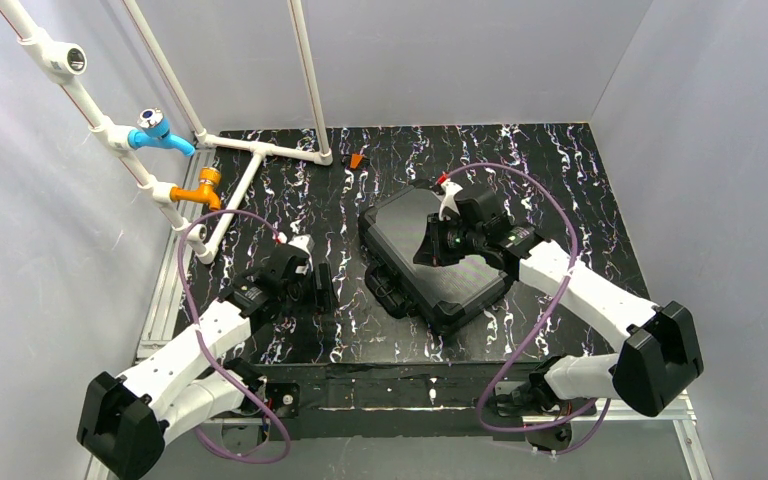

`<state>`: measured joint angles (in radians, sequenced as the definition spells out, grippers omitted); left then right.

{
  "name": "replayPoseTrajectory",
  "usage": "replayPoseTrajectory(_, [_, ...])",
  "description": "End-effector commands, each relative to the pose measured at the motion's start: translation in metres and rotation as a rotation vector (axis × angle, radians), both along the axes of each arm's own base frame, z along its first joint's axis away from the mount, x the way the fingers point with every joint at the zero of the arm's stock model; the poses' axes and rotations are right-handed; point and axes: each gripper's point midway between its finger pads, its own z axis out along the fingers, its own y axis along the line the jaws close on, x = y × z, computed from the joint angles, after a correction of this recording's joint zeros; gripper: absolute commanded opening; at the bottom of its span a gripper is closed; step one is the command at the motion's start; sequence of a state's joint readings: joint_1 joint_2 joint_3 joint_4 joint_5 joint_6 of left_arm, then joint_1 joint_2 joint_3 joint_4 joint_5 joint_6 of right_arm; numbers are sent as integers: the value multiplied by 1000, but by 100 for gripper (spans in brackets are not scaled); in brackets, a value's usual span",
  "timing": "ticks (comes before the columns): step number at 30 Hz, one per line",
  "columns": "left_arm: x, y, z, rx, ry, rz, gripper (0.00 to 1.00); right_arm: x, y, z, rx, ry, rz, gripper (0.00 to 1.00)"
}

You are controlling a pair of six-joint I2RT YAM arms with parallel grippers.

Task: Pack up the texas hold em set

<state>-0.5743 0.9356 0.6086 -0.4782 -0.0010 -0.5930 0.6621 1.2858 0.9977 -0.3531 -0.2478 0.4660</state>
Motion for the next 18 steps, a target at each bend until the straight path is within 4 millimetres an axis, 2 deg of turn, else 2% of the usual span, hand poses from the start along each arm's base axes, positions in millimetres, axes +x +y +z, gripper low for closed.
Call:
replayPoseTrajectory(1, [-5, -5, -10, -20, 31, -17, 65, 3, 4, -4, 7, -19, -10, 12])
replayPoseTrajectory(5, [-6, -8, -17, -26, 48, -29, 62, 1, 1, -16, -12, -1, -11, 9])
replayPoseTrajectory(6, [-6, -9, -23, -20, 63, -35, 61, -1, -2, -29, -37, 16, -17, 9])
replayPoseTrajectory(10, [-7, -9, -27, -18, 72, -37, 60, -3, -9, -45, -75, 33, -33, 9])
replayPoseTrajectory(18, [-7, -11, -34, -15, 89, -46, 56, -4, -23, -66, -155, 47, -61, 9])
